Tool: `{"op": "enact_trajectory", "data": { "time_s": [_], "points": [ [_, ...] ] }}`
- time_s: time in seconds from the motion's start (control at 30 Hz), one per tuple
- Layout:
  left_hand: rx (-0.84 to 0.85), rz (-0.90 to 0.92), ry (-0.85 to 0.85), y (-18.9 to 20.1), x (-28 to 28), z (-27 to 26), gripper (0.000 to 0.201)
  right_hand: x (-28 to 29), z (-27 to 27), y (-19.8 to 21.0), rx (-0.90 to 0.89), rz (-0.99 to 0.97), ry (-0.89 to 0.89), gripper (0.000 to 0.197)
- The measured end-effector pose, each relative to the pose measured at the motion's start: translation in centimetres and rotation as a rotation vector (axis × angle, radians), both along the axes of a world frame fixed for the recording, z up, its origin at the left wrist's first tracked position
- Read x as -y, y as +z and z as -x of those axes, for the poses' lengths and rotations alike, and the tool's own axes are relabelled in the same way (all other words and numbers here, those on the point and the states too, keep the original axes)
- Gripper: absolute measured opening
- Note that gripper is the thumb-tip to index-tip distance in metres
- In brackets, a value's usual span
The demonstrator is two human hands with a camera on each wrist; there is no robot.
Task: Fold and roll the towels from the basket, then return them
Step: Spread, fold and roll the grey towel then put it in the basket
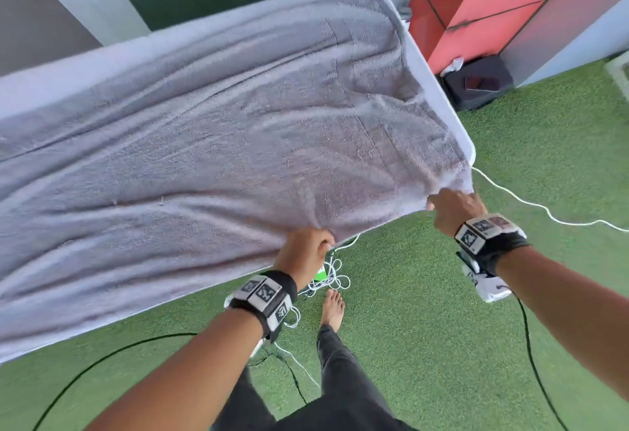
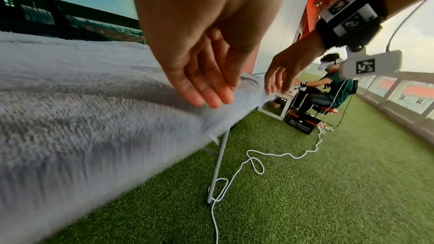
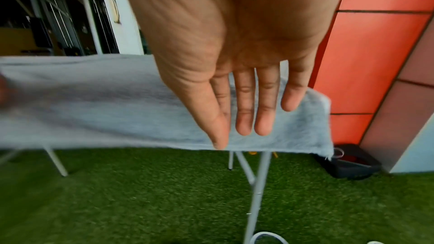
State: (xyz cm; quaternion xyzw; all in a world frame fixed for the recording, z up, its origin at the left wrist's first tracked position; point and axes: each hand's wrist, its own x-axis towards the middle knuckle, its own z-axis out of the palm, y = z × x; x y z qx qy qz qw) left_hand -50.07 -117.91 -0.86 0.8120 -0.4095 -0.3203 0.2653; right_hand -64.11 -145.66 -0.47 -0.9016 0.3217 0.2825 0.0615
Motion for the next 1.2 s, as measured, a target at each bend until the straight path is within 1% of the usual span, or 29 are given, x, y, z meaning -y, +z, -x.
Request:
{"op": "enact_trajectory", "data": {
  "time_s": [0.1, 0.17, 0.27, 0.37, 0.47, 0.57, 0.6, 0.67, 0.73, 0.8, 0.87, 0.93, 1.0, 1.1, 1.2],
  "points": [
    [-0.014, 0.000, 0.033, -0.1, -2.8, -0.6, 0.022, -6.9, -1.7, 0.1, 0.126, -0.166, -0.051, 0.034],
    [0.014, 0.003, 0.096, -0.1, -6.5, -1.9, 0.022, -12.2, -4.1, 0.0, 0.229, -0.281, -0.007, 0.026],
    [0.093, -0.024, 0.241, -0.3, -14.3, -5.1, 0.020, -21.2, -9.2, 0.1, 0.367, -0.442, 0.143, 0.020],
    [0.206, -0.095, 0.405, -0.6, -24.0, -8.9, 0.020, -30.1, -14.3, -0.2, 0.447, -0.562, 0.261, 0.020],
    [0.312, -0.246, 0.508, -1.2, -33.6, -12.6, 0.028, -38.1, -18.9, -0.9, 0.458, -0.598, 0.390, 0.029],
    [0.364, -0.355, 0.577, -1.7, -41.7, -16.1, 0.037, -45.0, -23.0, -1.3, 0.451, -0.594, 0.525, 0.033],
    [0.368, -0.363, 0.558, -1.8, -42.7, -17.1, 0.038, -45.9, -23.7, -1.3, 0.442, -0.580, 0.545, 0.034],
    [0.343, -0.363, 0.532, -1.6, -46.4, -18.8, 0.042, -49.6, -25.9, -1.5, 0.413, -0.545, 0.632, 0.037],
    [0.331, -0.361, 0.500, -1.5, -49.1, -19.9, 0.044, -52.1, -27.1, -1.7, 0.390, -0.508, 0.688, 0.041],
    [0.355, -0.351, 0.507, -1.5, -51.9, -20.4, 0.045, -53.6, -27.8, -2.1, 0.398, -0.462, 0.694, 0.039],
    [0.394, -0.323, 0.569, -1.6, -54.3, -20.7, 0.046, -54.1, -28.0, -2.4, 0.432, -0.437, 0.665, 0.027],
    [0.438, -0.301, 0.630, -1.7, -56.2, -20.8, 0.048, -54.3, -28.0, -2.6, 0.456, -0.458, 0.641, 0.014],
    [0.480, -0.283, 0.638, -1.8, -57.4, -21.0, 0.044, -54.4, -28.0, -2.5, 0.453, -0.481, 0.637, 0.008],
    [0.458, -0.323, 0.679, -1.4, -58.3, -21.2, 0.032, -54.6, -28.5, -2.3, 0.424, -0.494, 0.657, 0.010],
    [0.484, -0.311, 0.721, -0.8, -59.1, -20.6, 0.029, -54.9, -28.4, -1.9, 0.474, -0.532, 0.700, 0.007]
  ]
}}
